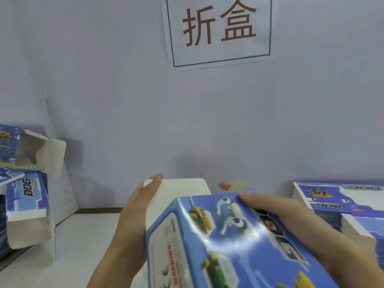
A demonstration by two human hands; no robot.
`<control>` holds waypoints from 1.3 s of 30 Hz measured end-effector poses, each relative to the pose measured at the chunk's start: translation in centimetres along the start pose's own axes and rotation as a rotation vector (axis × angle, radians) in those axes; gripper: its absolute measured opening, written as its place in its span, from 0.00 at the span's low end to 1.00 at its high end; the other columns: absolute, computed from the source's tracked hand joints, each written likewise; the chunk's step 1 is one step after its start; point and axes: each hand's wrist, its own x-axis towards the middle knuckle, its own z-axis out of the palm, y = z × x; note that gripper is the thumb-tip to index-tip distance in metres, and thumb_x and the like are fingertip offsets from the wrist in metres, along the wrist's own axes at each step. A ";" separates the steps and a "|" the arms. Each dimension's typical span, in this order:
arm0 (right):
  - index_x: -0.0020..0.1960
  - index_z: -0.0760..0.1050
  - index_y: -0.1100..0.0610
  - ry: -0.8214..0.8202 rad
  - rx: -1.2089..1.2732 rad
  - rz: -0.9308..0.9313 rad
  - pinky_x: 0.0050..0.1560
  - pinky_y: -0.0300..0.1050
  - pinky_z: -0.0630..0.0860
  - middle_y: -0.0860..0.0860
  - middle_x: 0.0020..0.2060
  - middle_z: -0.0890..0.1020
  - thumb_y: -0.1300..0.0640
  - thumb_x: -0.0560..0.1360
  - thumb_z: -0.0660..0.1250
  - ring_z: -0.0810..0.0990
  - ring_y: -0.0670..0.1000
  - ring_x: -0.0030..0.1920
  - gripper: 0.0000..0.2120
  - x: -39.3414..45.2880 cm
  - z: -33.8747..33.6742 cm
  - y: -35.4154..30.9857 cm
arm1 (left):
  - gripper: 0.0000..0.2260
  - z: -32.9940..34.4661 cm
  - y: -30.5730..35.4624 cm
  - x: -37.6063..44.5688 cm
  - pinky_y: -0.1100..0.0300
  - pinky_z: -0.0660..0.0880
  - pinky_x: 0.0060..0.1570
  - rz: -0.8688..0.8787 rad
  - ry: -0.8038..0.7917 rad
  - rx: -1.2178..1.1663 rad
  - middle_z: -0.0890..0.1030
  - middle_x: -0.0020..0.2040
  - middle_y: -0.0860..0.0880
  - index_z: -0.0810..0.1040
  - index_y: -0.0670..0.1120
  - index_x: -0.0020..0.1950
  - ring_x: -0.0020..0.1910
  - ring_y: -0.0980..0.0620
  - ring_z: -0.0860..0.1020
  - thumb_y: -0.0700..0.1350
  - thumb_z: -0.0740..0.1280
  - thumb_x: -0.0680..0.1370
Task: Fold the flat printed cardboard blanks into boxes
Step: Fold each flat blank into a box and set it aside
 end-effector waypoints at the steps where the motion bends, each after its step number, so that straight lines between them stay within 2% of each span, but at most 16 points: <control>1: 0.74 0.66 0.64 0.016 -0.056 0.064 0.56 0.41 0.74 0.60 0.69 0.75 0.59 0.84 0.53 0.76 0.56 0.67 0.20 0.3 0.4 0.2 | 0.11 -0.3 0.0 0.1 0.50 0.81 0.38 -0.010 0.003 0.028 0.86 0.47 0.43 0.83 0.54 0.57 0.42 0.41 0.85 0.54 0.66 0.78; 2: 0.73 0.69 0.61 -0.120 -0.109 0.027 0.54 0.43 0.76 0.60 0.67 0.78 0.53 0.81 0.62 0.78 0.58 0.65 0.23 0.8 0.3 0.8 | 0.10 -0.5 0.1 0.1 0.49 0.81 0.40 -0.019 -0.002 0.052 0.86 0.47 0.42 0.82 0.52 0.58 0.42 0.39 0.85 0.50 0.65 0.81; 4: 0.67 0.76 0.51 -0.207 -0.074 0.101 0.48 0.49 0.83 0.58 0.59 0.84 0.36 0.60 0.79 0.84 0.59 0.57 0.40 1.5 0.7 0.5 | 0.10 -0.7 0.1 0.2 0.48 0.82 0.43 -0.050 -0.018 0.061 0.86 0.48 0.40 0.82 0.48 0.58 0.43 0.39 0.85 0.45 0.62 0.82; 5: 0.67 0.75 0.47 -0.265 -0.039 0.109 0.48 0.52 0.84 0.59 0.58 0.83 0.31 0.53 0.80 0.84 0.61 0.56 0.46 1.6 -0.3 0.8 | 0.10 -0.7 0.0 0.2 0.47 0.82 0.44 -0.069 -0.020 0.043 0.86 0.48 0.40 0.82 0.47 0.58 0.44 0.39 0.85 0.43 0.62 0.82; 6: 0.68 0.73 0.45 -0.257 -0.057 0.086 0.49 0.54 0.83 0.63 0.60 0.82 0.30 0.53 0.79 0.83 0.63 0.58 0.47 2.3 -0.5 0.4 | 0.10 -0.5 -0.1 0.1 0.47 0.82 0.44 -0.084 -0.021 0.024 0.86 0.49 0.40 0.82 0.46 0.58 0.43 0.40 0.85 0.42 0.62 0.82; 8: 0.73 0.69 0.52 -0.194 -0.150 -0.042 0.54 0.51 0.79 0.67 0.67 0.75 0.31 0.67 0.70 0.78 0.64 0.64 0.41 2.2 -1.0 1.4 | 0.10 0.2 -0.5 0.0 0.47 0.82 0.44 -0.105 -0.048 -0.004 0.86 0.49 0.38 0.82 0.45 0.58 0.43 0.40 0.85 0.40 0.62 0.82; 10: 0.75 0.66 0.61 -0.156 -0.210 -0.102 0.60 0.48 0.74 0.64 0.66 0.77 0.30 0.69 0.64 0.77 0.59 0.65 0.46 1.9 -1.4 1.6 | 0.09 1.1 -1.0 -0.1 0.45 0.81 0.46 -0.125 -0.093 -0.012 0.85 0.49 0.37 0.82 0.44 0.57 0.44 0.39 0.85 0.40 0.62 0.82; 11: 0.72 0.73 0.61 -0.165 -0.289 -0.072 0.52 0.45 0.78 0.60 0.57 0.84 0.36 0.72 0.65 0.83 0.55 0.57 0.37 2.2 -1.2 1.5 | 0.09 1.6 -1.3 -0.2 0.44 0.81 0.48 -0.132 -0.113 -0.007 0.85 0.49 0.37 0.82 0.45 0.57 0.44 0.39 0.84 0.41 0.62 0.82; 13: 0.51 0.87 0.49 -0.038 -0.402 -0.114 0.35 0.36 0.79 0.51 0.40 0.88 0.49 0.73 0.68 0.87 0.47 0.39 0.11 3.0 -1.3 1.1 | 0.09 2.5 -1.9 -0.3 0.44 0.81 0.50 -0.146 -0.142 0.012 0.85 0.49 0.38 0.82 0.46 0.57 0.45 0.39 0.85 0.43 0.63 0.82; 14: 0.46 0.87 0.45 -0.032 -0.430 -0.142 0.33 0.35 0.79 0.51 0.39 0.88 0.49 0.70 0.70 0.87 0.48 0.37 0.08 3.1 -1.6 1.2 | 0.09 2.9 -2.1 -0.3 0.45 0.81 0.49 -0.152 -0.160 0.020 0.85 0.49 0.39 0.82 0.47 0.58 0.45 0.39 0.85 0.44 0.64 0.82; 17: 0.45 0.85 0.40 -0.095 -0.430 -0.204 0.33 0.39 0.80 0.52 0.42 0.88 0.45 0.62 0.72 0.87 0.53 0.40 0.12 2.7 -1.8 1.2 | 0.10 3.4 -2.6 -0.4 0.50 0.83 0.41 -0.151 -0.221 0.034 0.85 0.49 0.40 0.81 0.49 0.58 0.46 0.40 0.85 0.47 0.69 0.78; 21: 0.44 0.84 0.38 -0.043 -0.463 -0.273 0.33 0.39 0.80 0.51 0.42 0.88 0.46 0.61 0.72 0.87 0.52 0.40 0.12 2.8 -1.7 1.2 | 0.13 3.4 -2.8 -0.5 0.52 0.82 0.36 -0.112 -0.257 0.026 0.85 0.48 0.40 0.82 0.50 0.54 0.44 0.40 0.85 0.45 0.74 0.70; 28: 0.47 0.85 0.44 -0.097 -0.402 -0.295 0.34 0.45 0.82 0.59 0.42 0.87 0.49 0.61 0.75 0.86 0.58 0.38 0.13 2.9 -2.0 1.5 | 0.07 3.2 -2.6 -0.7 0.55 0.80 0.32 -0.030 -0.236 0.039 0.84 0.45 0.40 0.82 0.47 0.50 0.39 0.43 0.85 0.37 0.72 0.75; 33: 0.40 0.87 0.51 -0.074 -0.414 -0.320 0.30 0.37 0.77 0.56 0.34 0.86 0.53 0.62 0.74 0.82 0.49 0.30 0.07 3.0 -1.9 1.7 | 0.11 3.5 -2.5 -0.9 0.61 0.75 0.24 -0.019 -0.216 0.065 0.83 0.36 0.41 0.81 0.44 0.36 0.29 0.48 0.81 0.32 0.70 0.75; 36: 0.44 0.87 0.48 -0.044 -0.424 -0.280 0.31 0.39 0.79 0.55 0.36 0.87 0.52 0.64 0.72 0.84 0.50 0.33 0.10 3.0 -1.8 1.7 | 0.07 3.7 -2.5 -0.8 0.59 0.77 0.27 -0.012 -0.175 0.042 0.84 0.39 0.41 0.83 0.44 0.40 0.32 0.46 0.83 0.34 0.71 0.75; 39: 0.55 0.83 0.45 0.018 -0.397 -0.242 0.45 0.56 0.82 0.56 0.40 0.87 0.47 0.67 0.69 0.85 0.57 0.40 0.17 3.2 -1.8 1.3 | 0.05 3.5 -2.4 -0.6 0.55 0.80 0.29 0.000 -0.092 0.004 0.85 0.43 0.40 0.82 0.45 0.49 0.36 0.42 0.85 0.36 0.71 0.76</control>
